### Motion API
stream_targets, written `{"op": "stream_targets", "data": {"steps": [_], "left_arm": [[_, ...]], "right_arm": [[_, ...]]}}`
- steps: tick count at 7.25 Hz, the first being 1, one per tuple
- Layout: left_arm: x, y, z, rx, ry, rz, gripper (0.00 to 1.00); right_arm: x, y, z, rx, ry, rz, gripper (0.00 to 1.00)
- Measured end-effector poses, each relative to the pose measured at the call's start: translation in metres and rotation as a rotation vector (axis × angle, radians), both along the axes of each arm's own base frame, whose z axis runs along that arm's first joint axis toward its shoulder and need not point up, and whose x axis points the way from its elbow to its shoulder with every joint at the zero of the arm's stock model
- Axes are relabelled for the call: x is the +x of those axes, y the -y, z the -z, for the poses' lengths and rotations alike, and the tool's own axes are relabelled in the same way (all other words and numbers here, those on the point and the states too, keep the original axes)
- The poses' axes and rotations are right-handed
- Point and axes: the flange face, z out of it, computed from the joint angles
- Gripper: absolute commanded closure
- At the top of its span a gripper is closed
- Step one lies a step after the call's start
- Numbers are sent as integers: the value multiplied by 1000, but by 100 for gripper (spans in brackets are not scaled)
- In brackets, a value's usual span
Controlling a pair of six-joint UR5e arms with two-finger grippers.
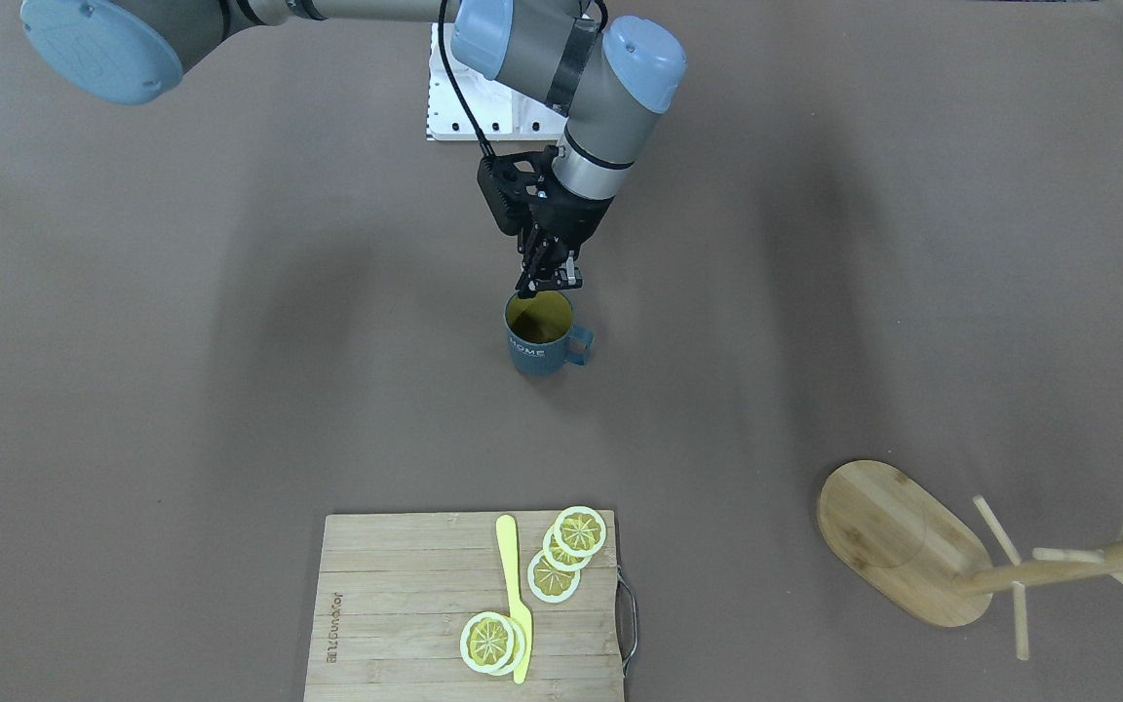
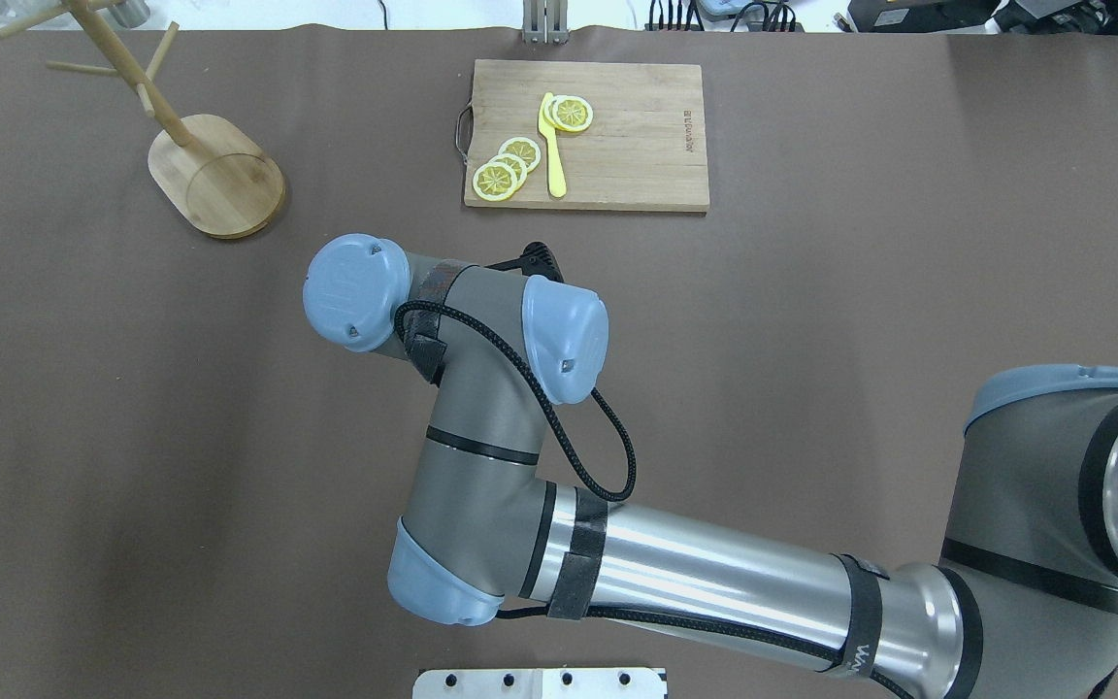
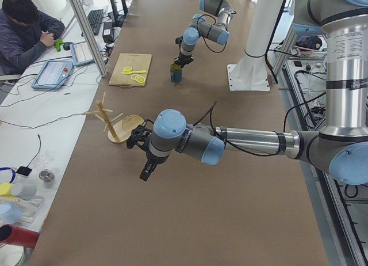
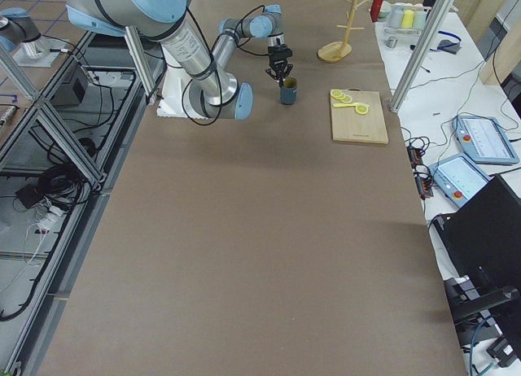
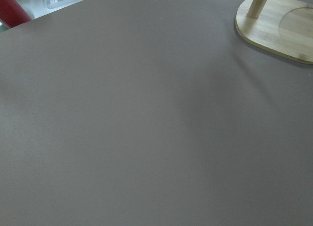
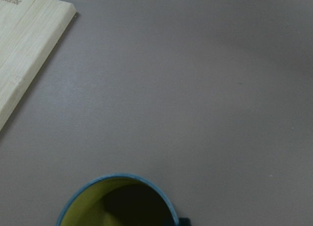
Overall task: Hang cup on storage rack
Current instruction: 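Carry the teal mug with the right gripper toward the table center and set it down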
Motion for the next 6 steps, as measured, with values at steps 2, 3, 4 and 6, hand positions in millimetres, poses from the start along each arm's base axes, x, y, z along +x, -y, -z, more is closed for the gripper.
{"op": "stream_targets", "data": {"steps": [2, 3, 4, 6], "left_arm": [[0, 0, 1, 1, 0, 0, 1], [0, 0, 0, 2, 0, 0, 1], [0, 0, 1, 2, 0, 0, 1], [0, 1, 1, 4, 0, 0, 1]], "right_arm": [[1, -2, 0, 10, -12, 54, 0], [1, -2, -2, 14, -15, 70, 0], [4, -3, -1, 25, -11, 90, 0], [26, -9, 11, 80, 27, 151, 0]]}}
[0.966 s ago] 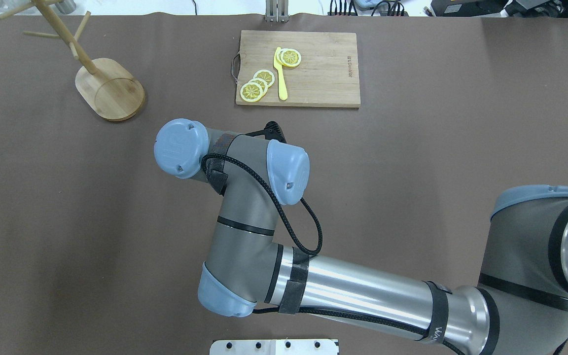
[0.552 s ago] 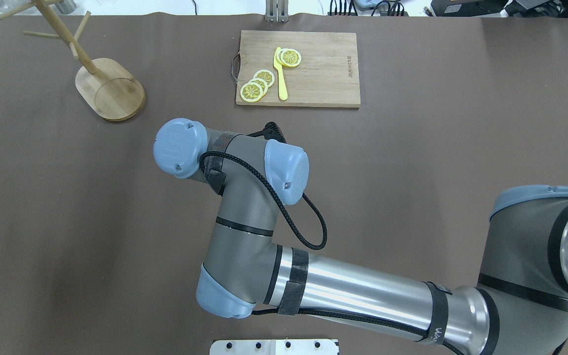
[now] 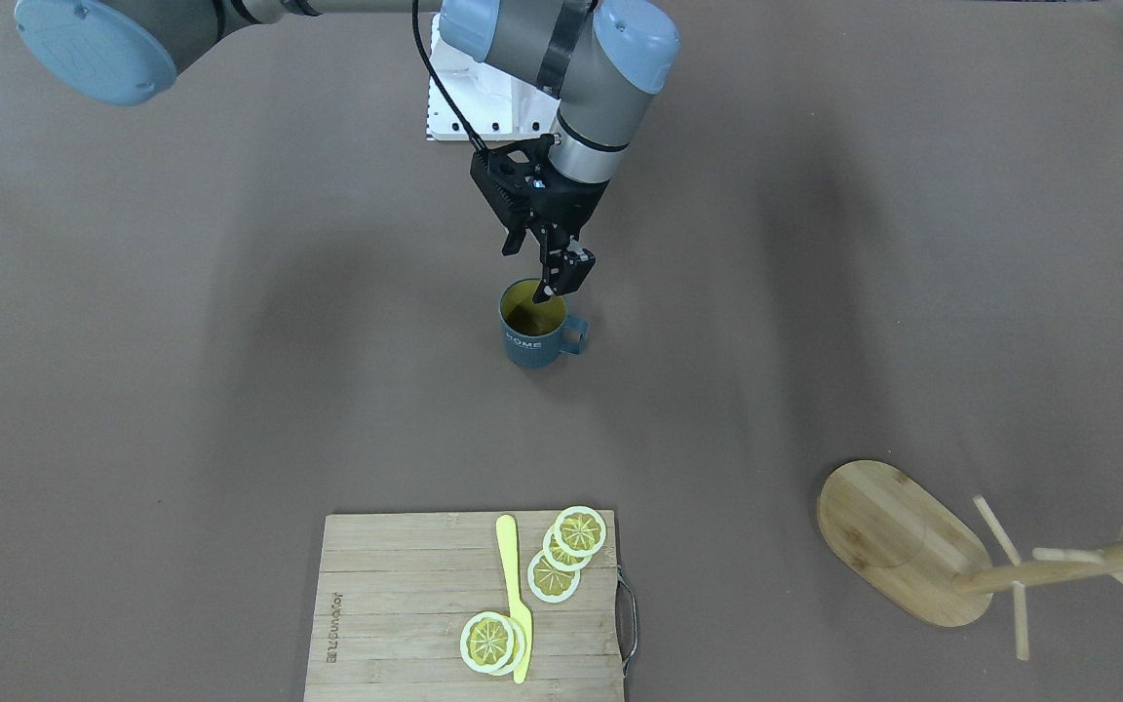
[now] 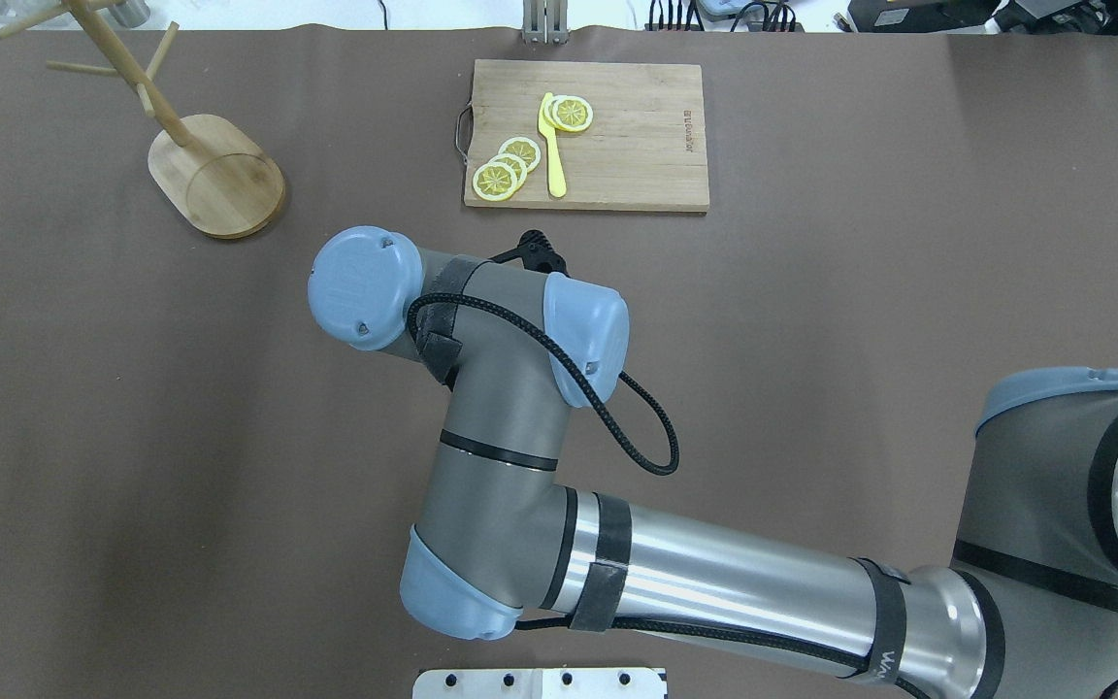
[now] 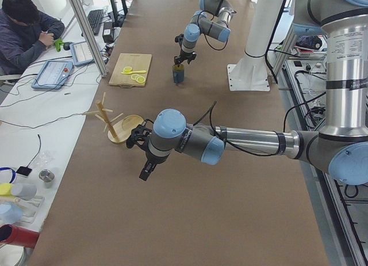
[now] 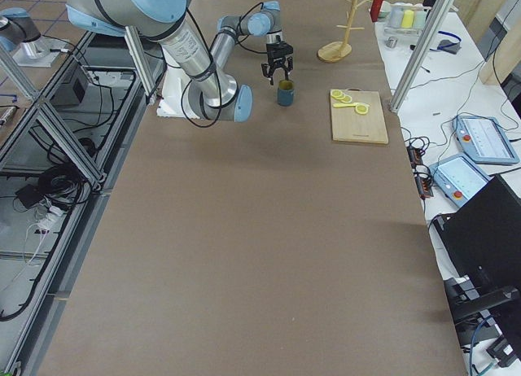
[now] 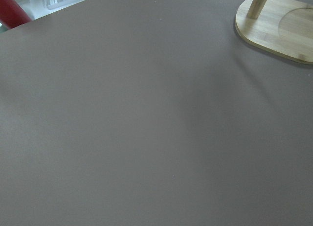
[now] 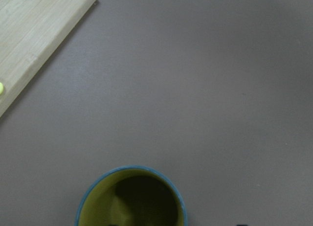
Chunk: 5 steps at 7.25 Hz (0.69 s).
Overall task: Hang cup on storage rack
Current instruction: 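Carry the teal mug with the right gripper toward the table center and set it down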
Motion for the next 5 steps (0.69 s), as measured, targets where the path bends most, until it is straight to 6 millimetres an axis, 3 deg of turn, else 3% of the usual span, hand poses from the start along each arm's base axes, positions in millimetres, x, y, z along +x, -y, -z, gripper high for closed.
{"op": "stream_targets", "data": {"steps": [2, 4, 5], "left_arm": [[0, 0, 6, 20, 1, 0, 1], [3, 1, 20, 124, -1, 3, 1], [15, 2, 30, 181, -18, -9, 1]], "right_arm": [[45, 0, -6, 87, 34, 84, 0], [104, 8, -33, 187, 29, 209, 0], [142, 12, -55, 229, 29, 296, 0]]}}
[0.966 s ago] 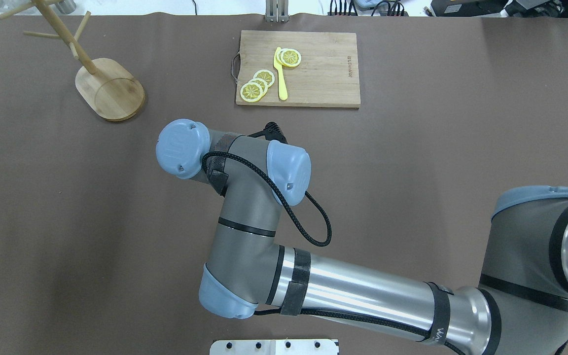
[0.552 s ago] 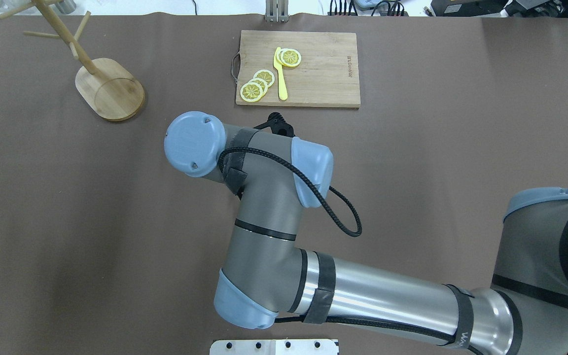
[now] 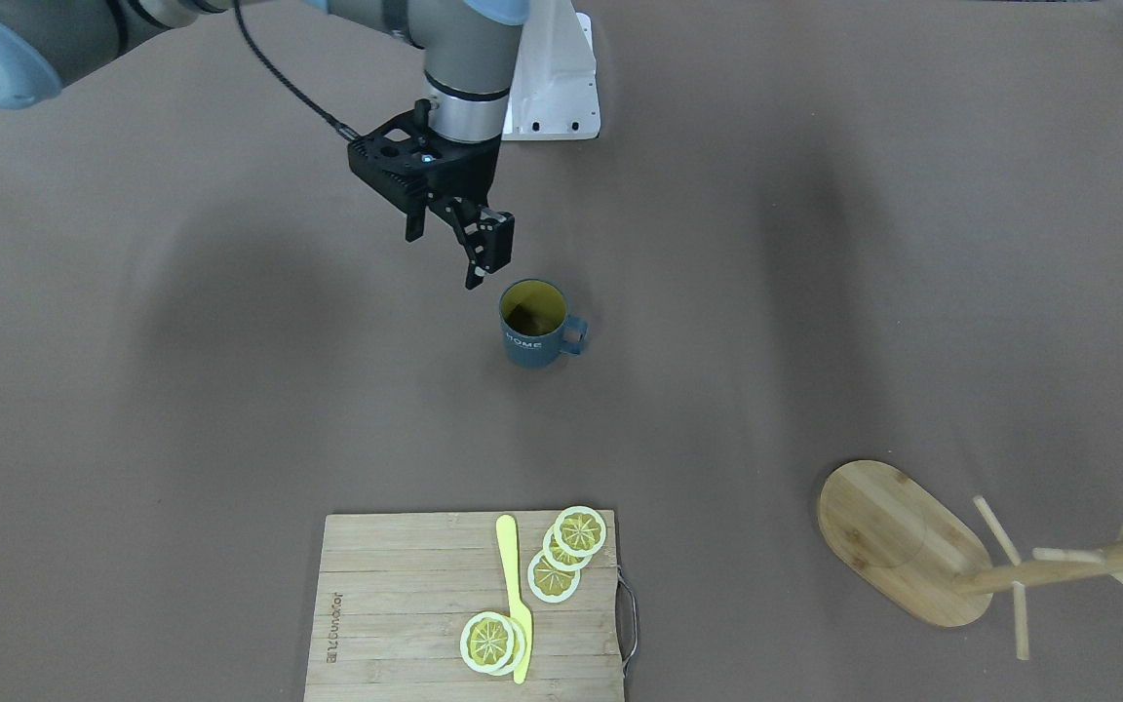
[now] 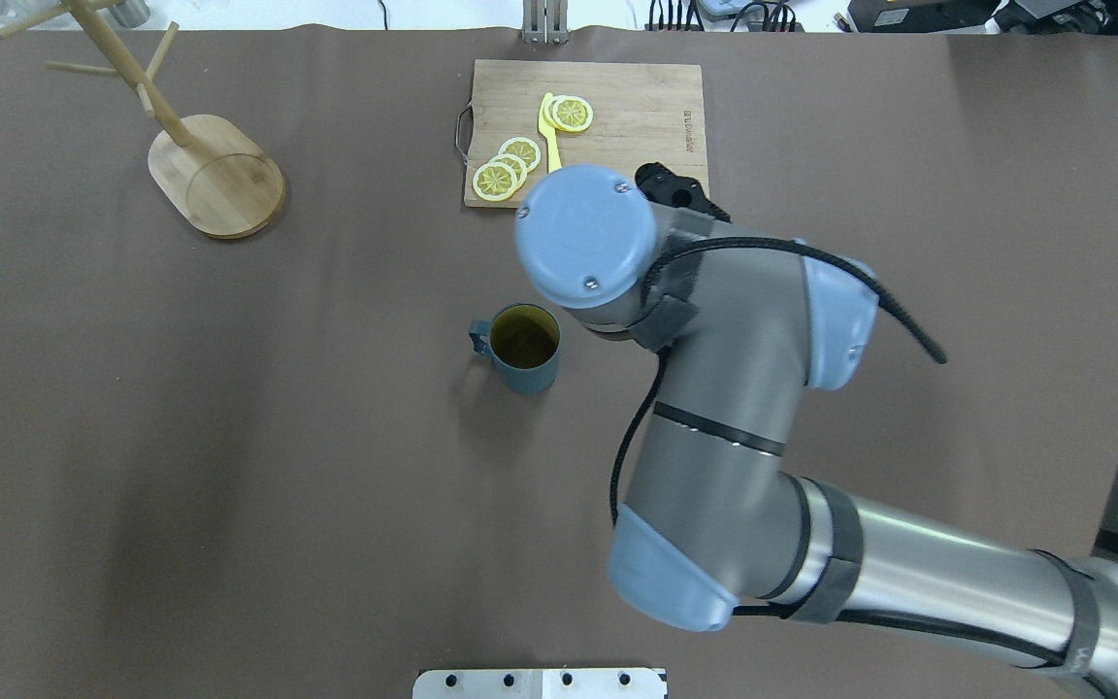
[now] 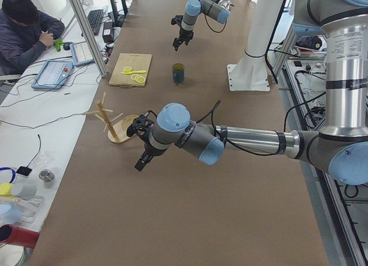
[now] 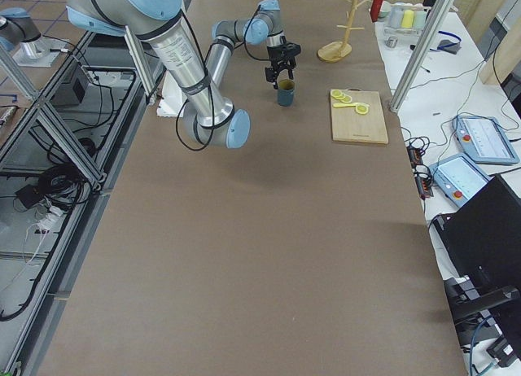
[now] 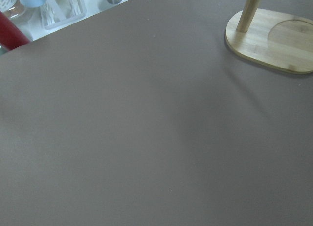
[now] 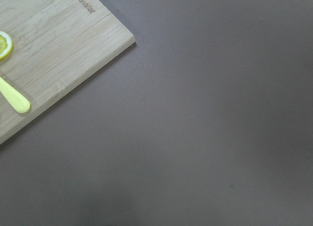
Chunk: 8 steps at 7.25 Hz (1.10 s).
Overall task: Hang cup on storage rack
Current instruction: 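Release the mug and withdraw the right arm while the left arm reaches toward the mug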
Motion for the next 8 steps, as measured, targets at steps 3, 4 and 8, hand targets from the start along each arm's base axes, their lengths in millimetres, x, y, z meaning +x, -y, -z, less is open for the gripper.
{"op": "stream_targets", "data": {"steps": [3, 4, 8], "left_arm": [[63, -6, 32, 68, -159, -25, 1], [82, -10, 38, 87, -185, -49, 1], [156, -15, 61, 159, -244, -89, 2]], "right_arm": [[105, 35, -59, 87, -47, 210, 0], [140, 54, -83, 111, -76, 287, 0], [289, 101, -181, 186, -136, 579, 0]]}}
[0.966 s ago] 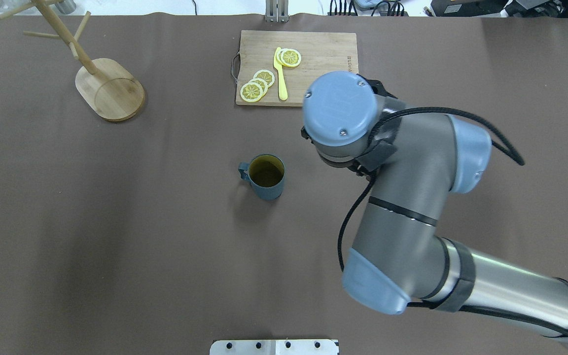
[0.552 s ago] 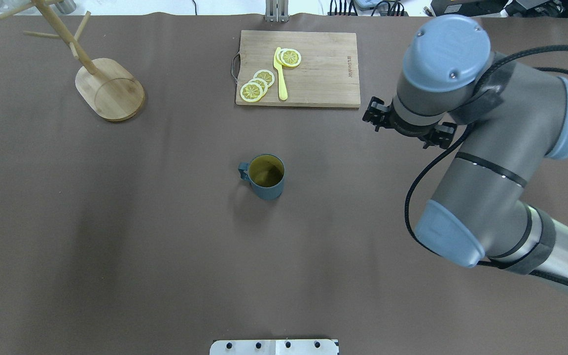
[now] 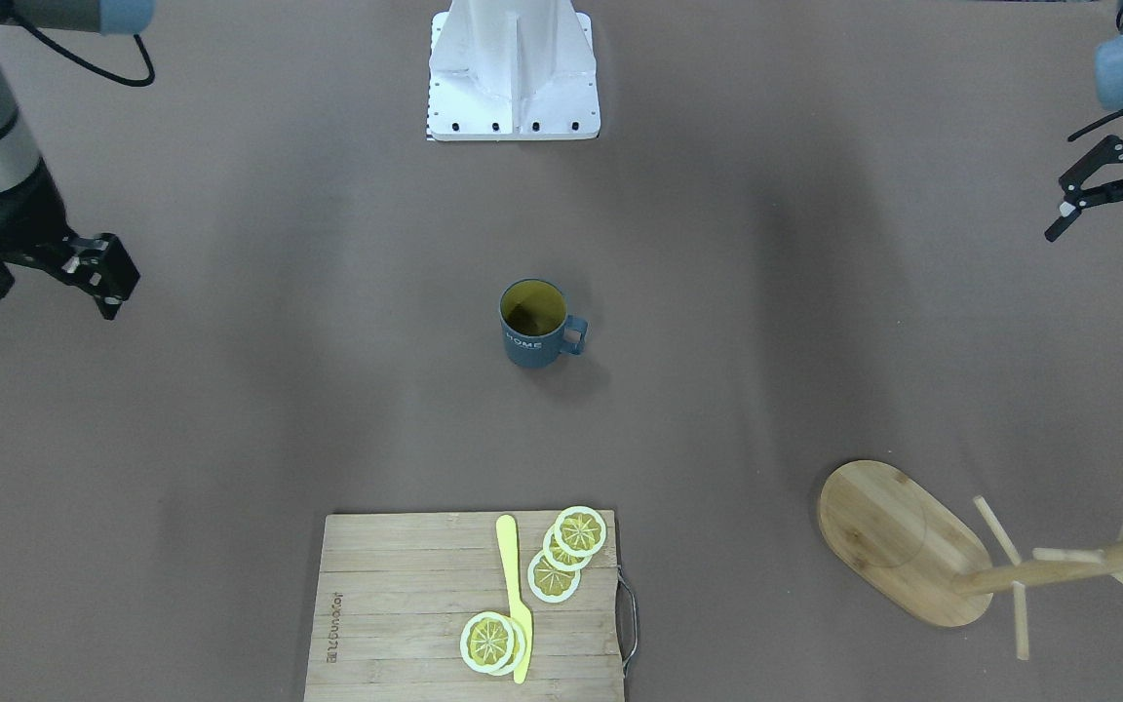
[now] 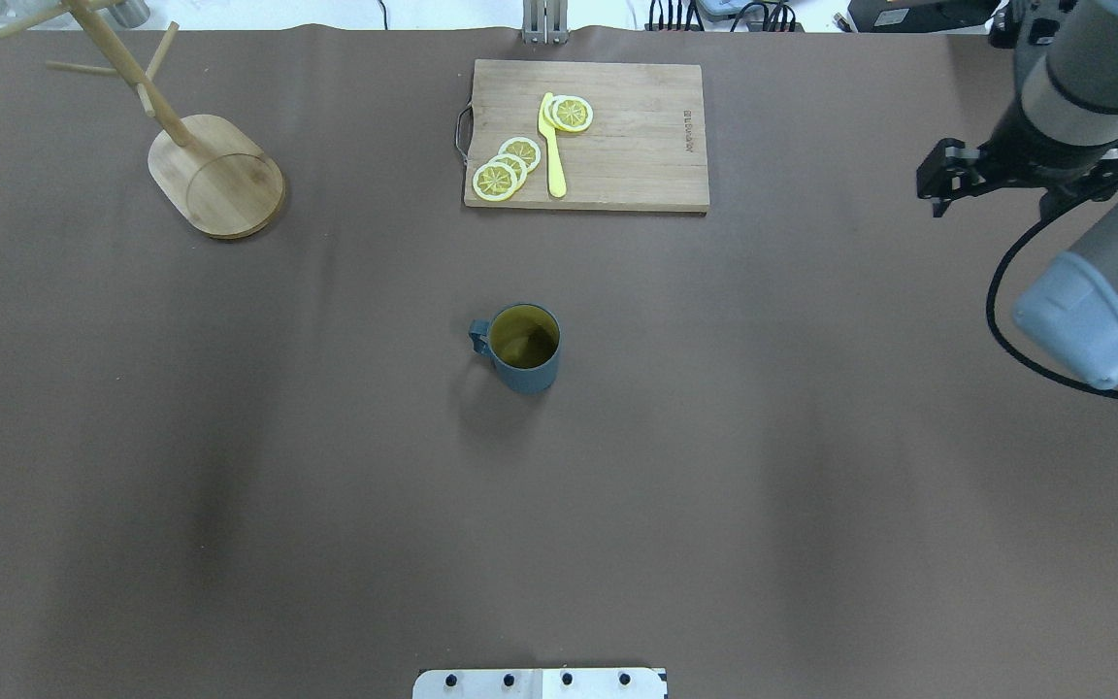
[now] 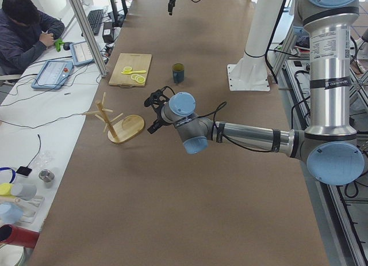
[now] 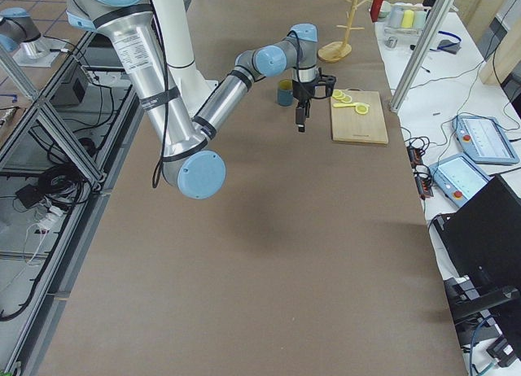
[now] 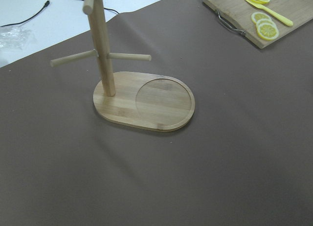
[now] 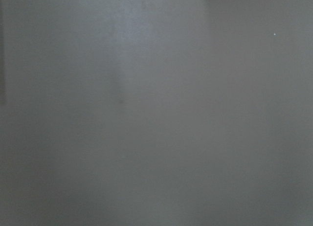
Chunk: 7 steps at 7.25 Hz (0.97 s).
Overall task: Hang cup on storage rack
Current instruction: 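Release the mug and withdraw the right arm while the left arm reaches toward the mug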
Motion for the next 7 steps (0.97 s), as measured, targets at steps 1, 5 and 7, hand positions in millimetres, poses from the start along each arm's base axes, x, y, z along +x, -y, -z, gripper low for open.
{"op": "stream_targets", "data": {"steps": [1, 5, 7], "left_arm": [[28, -2, 7, 18, -19, 21, 2], [127, -6, 35, 94, -38, 27, 2], [181, -12, 53, 132, -45, 13, 2]], "right_arm": [[38, 3, -24, 10, 2, 57, 0], [128, 12, -121, 88, 83, 169, 0], [171, 14, -179, 121, 106, 223, 0]]}}
